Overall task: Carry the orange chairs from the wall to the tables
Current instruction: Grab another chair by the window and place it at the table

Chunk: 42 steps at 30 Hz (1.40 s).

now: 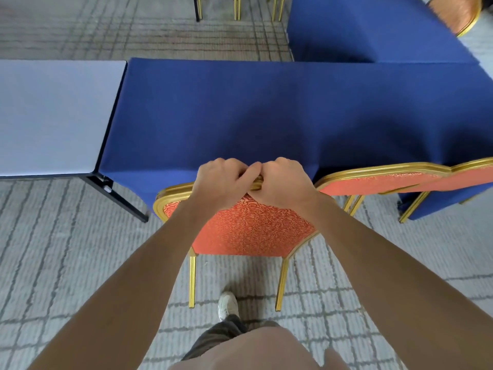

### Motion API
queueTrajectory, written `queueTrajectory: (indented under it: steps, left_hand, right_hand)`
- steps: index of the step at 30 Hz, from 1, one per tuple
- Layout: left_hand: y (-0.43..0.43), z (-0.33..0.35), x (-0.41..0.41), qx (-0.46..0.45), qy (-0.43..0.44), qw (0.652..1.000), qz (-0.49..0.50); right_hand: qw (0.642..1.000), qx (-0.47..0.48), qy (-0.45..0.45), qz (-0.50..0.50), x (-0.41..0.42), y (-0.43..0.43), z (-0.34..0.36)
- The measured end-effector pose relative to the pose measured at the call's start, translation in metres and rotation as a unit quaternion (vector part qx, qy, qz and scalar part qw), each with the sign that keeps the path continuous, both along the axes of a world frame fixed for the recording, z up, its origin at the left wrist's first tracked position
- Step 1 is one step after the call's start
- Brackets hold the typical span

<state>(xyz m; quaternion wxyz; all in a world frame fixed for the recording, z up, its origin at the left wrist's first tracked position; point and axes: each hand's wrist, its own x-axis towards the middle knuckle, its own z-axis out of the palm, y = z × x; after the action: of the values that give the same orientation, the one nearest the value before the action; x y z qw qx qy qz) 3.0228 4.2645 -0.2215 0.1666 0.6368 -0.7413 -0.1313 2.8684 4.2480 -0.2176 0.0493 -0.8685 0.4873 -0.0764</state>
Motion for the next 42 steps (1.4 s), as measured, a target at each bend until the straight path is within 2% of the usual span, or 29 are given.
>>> queueTrajectory:
  steps: [3,7,12,16,21,24,27,33,37,39,42]
  left_hand:
    - [-0.006,0.003,-0.001,-0.036,-0.051,0.997,-0.039]
    - [-0.011,0.002,-0.004,-0.025,-0.028,0.999,0.039]
    - [-0.021,0.008,-0.006,0.034,-0.007,0.999,0.039]
    - [-0.018,0.011,-0.012,0.023,-0.034,0.999,0.005]
    - [0.003,-0.002,-0.017,-0.008,-0.062,0.998,0.02]
    - [0.017,-0.004,-0.011,-0.007,-0.039,0.999,0.018]
    - [0.035,-0.007,-0.009,-0.011,-0.028,1.0,0.007]
    - [0.058,-0.024,-0.006,-0.03,-0.013,0.999,-0.007]
    - [0.047,-0.035,-0.006,0.006,0.0,1.0,-0.003]
    - [0.037,-0.042,-0.006,0.024,-0.034,0.999,-0.01]
    - [0.019,-0.055,-0.008,0.046,-0.137,0.988,-0.046]
  right_hand:
    - [1.0,0.005,-0.003,-0.014,-0.001,-0.005,0.002]
    - [0.999,0.023,0.016,-0.027,0.0,-0.014,0.003]
    - [0.999,0.025,0.024,-0.038,0.002,-0.015,0.007]
    - [0.998,0.025,0.028,-0.04,-0.002,-0.011,0.008]
    - [0.998,-0.044,-0.014,-0.046,-0.008,0.009,-0.007]
    - [0.999,-0.038,-0.009,-0.03,-0.004,0.021,-0.009]
    - [0.994,-0.101,-0.024,-0.013,-0.002,0.038,-0.01]
    - [0.993,-0.109,-0.037,0.005,-0.002,0.055,-0.023]
    - [0.996,-0.085,-0.02,-0.006,0.002,0.044,-0.037]
    - [0.998,-0.067,-0.003,-0.011,0.002,0.037,-0.045]
    - [0.999,-0.031,0.007,-0.01,0.002,0.022,-0.061]
